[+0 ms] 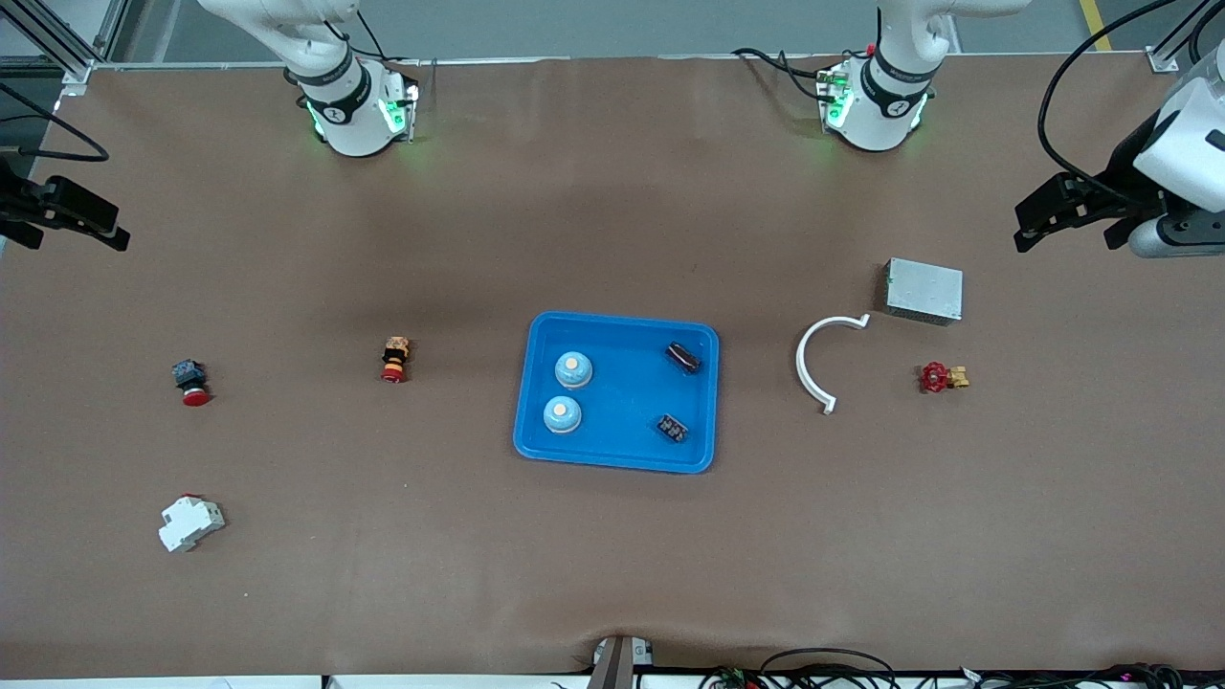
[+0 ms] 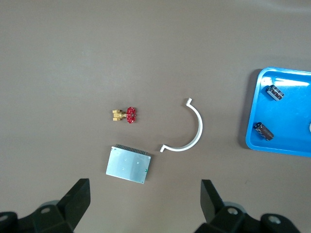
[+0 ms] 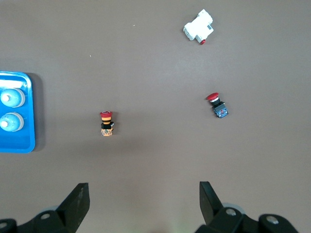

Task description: Place electrolytic capacitor and blue bell in tray

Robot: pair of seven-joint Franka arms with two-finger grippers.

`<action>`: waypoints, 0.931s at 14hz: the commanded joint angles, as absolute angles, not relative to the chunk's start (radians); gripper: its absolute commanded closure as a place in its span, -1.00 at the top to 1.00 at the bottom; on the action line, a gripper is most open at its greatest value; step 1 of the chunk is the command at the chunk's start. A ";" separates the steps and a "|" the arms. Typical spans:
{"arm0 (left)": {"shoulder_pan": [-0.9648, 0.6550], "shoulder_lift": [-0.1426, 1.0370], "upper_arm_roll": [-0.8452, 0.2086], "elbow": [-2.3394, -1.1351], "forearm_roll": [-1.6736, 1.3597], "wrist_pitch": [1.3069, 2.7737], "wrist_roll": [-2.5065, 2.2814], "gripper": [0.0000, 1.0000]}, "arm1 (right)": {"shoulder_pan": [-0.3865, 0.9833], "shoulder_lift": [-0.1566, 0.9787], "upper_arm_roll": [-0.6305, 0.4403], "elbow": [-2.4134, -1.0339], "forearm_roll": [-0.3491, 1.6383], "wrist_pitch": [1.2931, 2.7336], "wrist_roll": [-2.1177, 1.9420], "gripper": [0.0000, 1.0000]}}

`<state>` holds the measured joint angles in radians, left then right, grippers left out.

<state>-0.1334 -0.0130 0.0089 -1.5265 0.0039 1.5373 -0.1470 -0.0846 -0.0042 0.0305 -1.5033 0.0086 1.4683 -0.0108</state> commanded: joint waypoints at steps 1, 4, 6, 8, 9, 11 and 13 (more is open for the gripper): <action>-0.123 -0.025 -0.002 -1.529 -0.003 1.517 -0.153 1.00 | -0.100 0.005 0.040 -1.482 0.012 1.462 -0.011 1.00; -0.120 -0.026 0.003 -1.526 -0.002 1.509 -0.143 1.00 | -0.100 0.005 0.040 -1.482 0.014 1.462 -0.011 1.00; -0.117 -0.026 0.008 -1.520 -0.002 1.509 -0.149 1.00 | -0.100 0.005 0.040 -1.480 0.014 1.462 -0.011 1.00; -0.103 -0.025 0.008 -1.517 0.000 1.509 -0.141 1.00 | -0.100 0.005 0.040 -1.480 0.014 1.462 -0.011 1.00; -0.103 -0.025 0.008 -1.516 0.000 1.509 -0.149 1.00 | -0.100 0.005 0.040 -1.480 0.014 1.462 -0.011 1.00; -0.097 -0.026 0.008 -1.509 0.000 1.509 -0.152 1.00 | -0.098 0.005 0.040 -1.480 0.012 1.462 -0.011 1.00; -0.097 -0.026 0.008 -1.503 0.000 1.508 -0.150 1.00 | -0.098 0.005 0.040 -1.480 0.012 1.462 -0.011 1.00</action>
<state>-0.1016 -0.0135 0.0113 -1.5149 0.0039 1.5254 -0.1469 -0.0846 -0.0042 0.0305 -1.5031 0.0086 1.4697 -0.0108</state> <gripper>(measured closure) 0.000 0.000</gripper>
